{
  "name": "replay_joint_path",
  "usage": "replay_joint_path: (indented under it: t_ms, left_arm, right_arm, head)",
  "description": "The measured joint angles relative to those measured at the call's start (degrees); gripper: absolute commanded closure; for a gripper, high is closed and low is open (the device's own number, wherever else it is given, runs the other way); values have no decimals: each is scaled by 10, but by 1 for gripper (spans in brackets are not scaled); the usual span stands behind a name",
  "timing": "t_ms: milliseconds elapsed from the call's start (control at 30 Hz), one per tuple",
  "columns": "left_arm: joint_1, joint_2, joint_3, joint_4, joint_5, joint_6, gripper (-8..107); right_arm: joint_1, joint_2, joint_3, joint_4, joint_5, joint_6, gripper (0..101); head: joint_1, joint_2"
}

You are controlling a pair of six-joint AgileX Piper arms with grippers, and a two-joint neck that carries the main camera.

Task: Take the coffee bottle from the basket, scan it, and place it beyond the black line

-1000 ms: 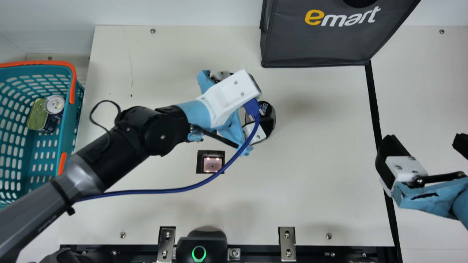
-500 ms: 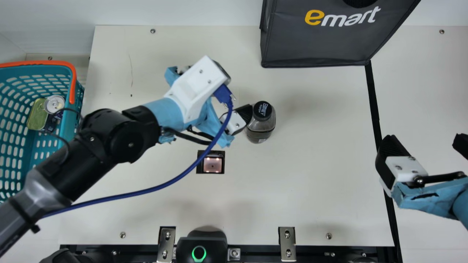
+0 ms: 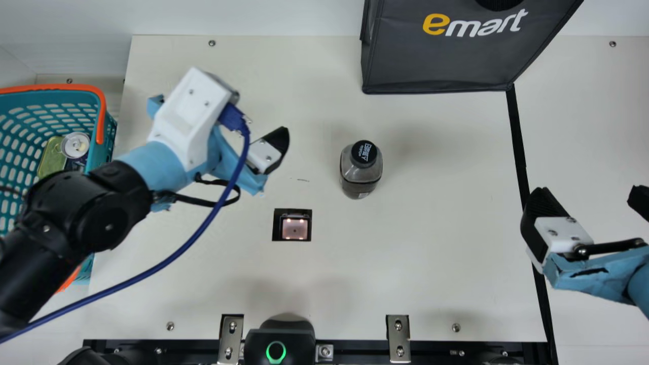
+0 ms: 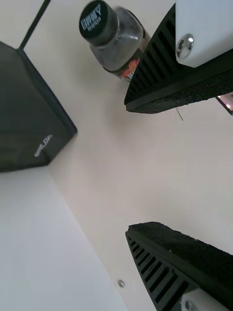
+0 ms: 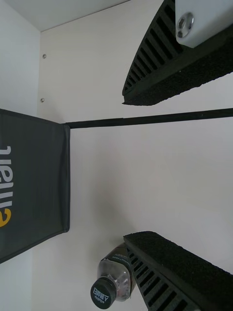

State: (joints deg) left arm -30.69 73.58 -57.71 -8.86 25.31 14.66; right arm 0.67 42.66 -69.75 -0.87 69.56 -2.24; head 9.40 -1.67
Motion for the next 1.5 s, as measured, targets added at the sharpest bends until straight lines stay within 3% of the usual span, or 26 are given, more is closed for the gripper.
replay_joint_path:
  t_ms: [533, 1500]
  left_arm:
    - [80, -88, 43, 62, 33, -63, 9]
    - [266, -181, 90, -42, 59, 67, 9]
  right_arm:
    - [0, 0, 0, 0, 0, 0, 10]
    - [0, 0, 0, 0, 0, 0, 10]
  head:
    - [0, 0]
    - [0, -1]
